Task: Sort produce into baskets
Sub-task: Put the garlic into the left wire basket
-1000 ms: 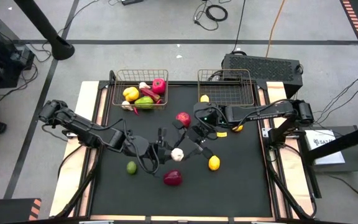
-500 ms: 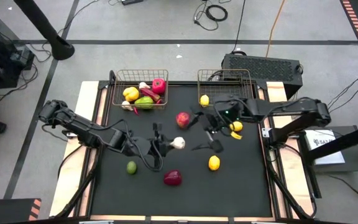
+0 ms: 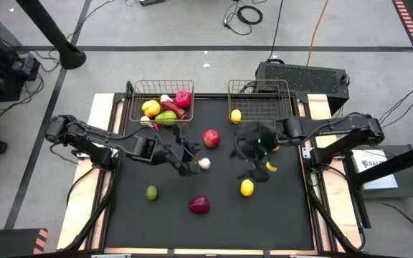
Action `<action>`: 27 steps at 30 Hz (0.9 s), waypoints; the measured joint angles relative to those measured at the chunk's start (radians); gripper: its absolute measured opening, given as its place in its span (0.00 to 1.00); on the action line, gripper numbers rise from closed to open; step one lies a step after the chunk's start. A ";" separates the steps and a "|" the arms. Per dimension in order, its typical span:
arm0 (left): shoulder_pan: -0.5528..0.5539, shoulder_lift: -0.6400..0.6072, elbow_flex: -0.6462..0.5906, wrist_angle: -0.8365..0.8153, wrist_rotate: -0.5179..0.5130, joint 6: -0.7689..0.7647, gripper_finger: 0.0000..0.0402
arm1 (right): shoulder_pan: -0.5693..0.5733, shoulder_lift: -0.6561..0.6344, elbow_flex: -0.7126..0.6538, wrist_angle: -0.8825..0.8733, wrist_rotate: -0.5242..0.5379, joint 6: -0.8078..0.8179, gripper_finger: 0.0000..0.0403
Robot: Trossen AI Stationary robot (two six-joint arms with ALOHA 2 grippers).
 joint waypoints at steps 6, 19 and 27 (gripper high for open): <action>0.008 0.000 0.000 -0.067 0.083 -0.034 0.20 | 0.091 -0.009 -0.209 0.217 0.116 0.149 0.95; 0.048 0.011 -0.147 -0.188 0.107 -0.476 0.23 | 0.083 0.108 -0.454 0.593 0.196 0.314 0.95; 0.025 0.011 -0.269 -0.059 0.077 -0.382 0.35 | 0.084 0.149 -0.454 0.620 0.198 0.301 0.95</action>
